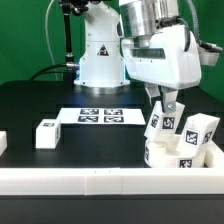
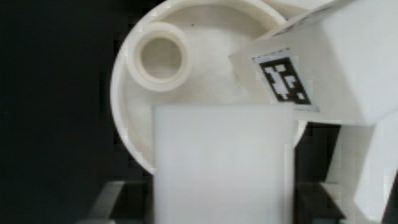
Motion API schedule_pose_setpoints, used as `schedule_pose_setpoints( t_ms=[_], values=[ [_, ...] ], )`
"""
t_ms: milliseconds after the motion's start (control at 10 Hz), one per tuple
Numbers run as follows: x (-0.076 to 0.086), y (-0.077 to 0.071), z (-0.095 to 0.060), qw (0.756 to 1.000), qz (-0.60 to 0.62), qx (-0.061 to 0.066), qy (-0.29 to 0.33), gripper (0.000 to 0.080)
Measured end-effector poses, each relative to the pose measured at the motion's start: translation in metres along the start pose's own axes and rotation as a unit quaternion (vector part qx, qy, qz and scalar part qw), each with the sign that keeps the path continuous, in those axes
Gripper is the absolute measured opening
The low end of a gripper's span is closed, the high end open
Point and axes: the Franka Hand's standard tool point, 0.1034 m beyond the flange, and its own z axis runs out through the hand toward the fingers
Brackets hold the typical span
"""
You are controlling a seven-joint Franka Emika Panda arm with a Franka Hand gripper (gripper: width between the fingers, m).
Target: Assemble stool
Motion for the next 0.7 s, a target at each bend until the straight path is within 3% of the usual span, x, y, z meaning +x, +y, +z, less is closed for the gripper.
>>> schedule_pose_setpoints(
  t_ms=[200, 300, 400, 600, 700],
  values=[
    [-0.001, 0.000, 0.000, 1.000, -0.006, 0.000, 0.000, 0.0337],
    [-0.004, -0.003, -0.001, 1.000, -0.026, 0.001, 0.000, 0.0519],
    [-0.010, -0.006, -0.004, 0.999, -0.038, 0.004, -0.001, 0.0611],
    [-0.013, -0.011, -0.012, 0.997, -0.071, 0.014, -0.004, 0.0638],
    [-0.012, -0.010, -0.009, 0.995, -0.102, 0.012, -0.004, 0.0647]
  ],
)
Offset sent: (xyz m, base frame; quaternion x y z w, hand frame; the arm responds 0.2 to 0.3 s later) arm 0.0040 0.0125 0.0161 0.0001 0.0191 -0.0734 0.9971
